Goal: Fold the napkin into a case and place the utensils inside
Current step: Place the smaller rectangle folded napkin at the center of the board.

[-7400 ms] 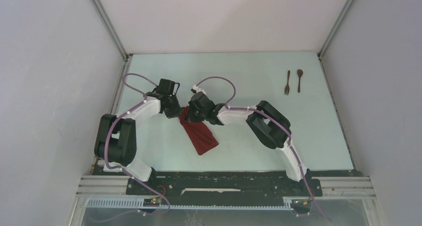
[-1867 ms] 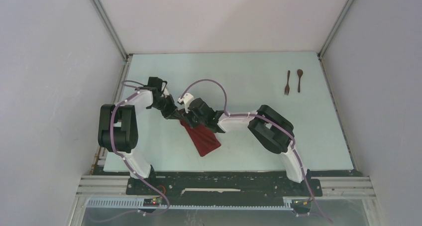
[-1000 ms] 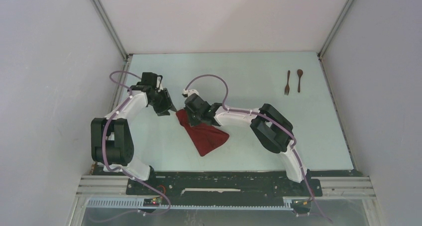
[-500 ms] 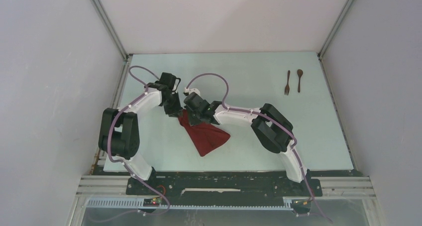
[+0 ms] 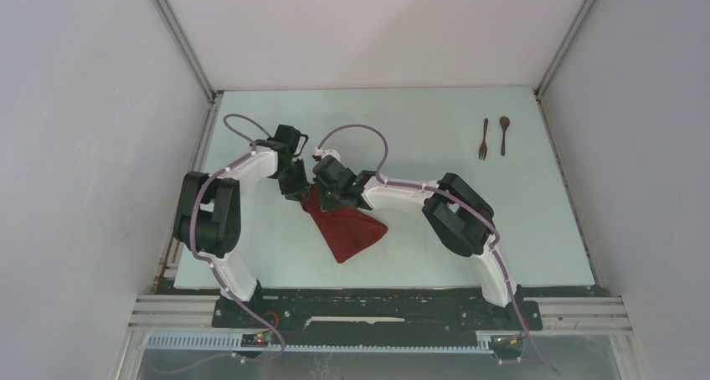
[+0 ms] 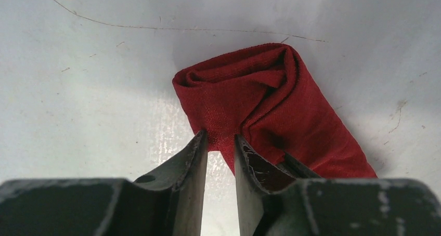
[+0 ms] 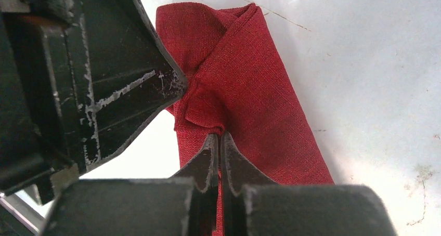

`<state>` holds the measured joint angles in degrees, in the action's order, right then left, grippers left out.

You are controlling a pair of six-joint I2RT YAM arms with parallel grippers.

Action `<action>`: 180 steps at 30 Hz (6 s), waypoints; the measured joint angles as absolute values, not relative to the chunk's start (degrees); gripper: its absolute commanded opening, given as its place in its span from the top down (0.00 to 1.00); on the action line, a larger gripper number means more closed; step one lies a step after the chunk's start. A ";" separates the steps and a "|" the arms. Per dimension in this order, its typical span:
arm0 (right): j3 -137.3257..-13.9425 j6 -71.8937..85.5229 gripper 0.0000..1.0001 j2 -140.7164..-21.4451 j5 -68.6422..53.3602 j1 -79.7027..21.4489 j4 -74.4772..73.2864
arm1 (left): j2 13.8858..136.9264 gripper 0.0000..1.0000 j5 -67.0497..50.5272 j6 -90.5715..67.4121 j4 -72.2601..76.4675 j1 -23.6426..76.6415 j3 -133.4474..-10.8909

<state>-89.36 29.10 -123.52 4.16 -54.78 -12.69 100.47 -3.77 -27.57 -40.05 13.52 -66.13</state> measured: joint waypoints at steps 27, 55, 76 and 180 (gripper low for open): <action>-88.75 30.06 1.00 -123.44 2.90 -54.52 -11.25 | 104.18 0.98 -1.58 -27.94 -41.15 13.72 -70.22; -91.44 41.82 1.00 -127.87 -6.17 -51.79 -4.47 | 99.37 1.00 -8.95 -26.44 -39.16 10.59 -66.39; -76.49 52.69 1.00 -128.49 -7.64 -50.39 24.88 | 97.27 0.95 -16.71 -26.41 -36.60 6.33 -62.65; -78.72 48.62 1.00 -128.46 -7.49 -50.89 24.27 | 102.89 1.00 8.91 -21.80 -46.74 16.67 -75.13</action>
<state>-78.72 48.62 -128.46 -7.49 -50.89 24.27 102.89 8.91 -21.80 -46.74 16.67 -75.13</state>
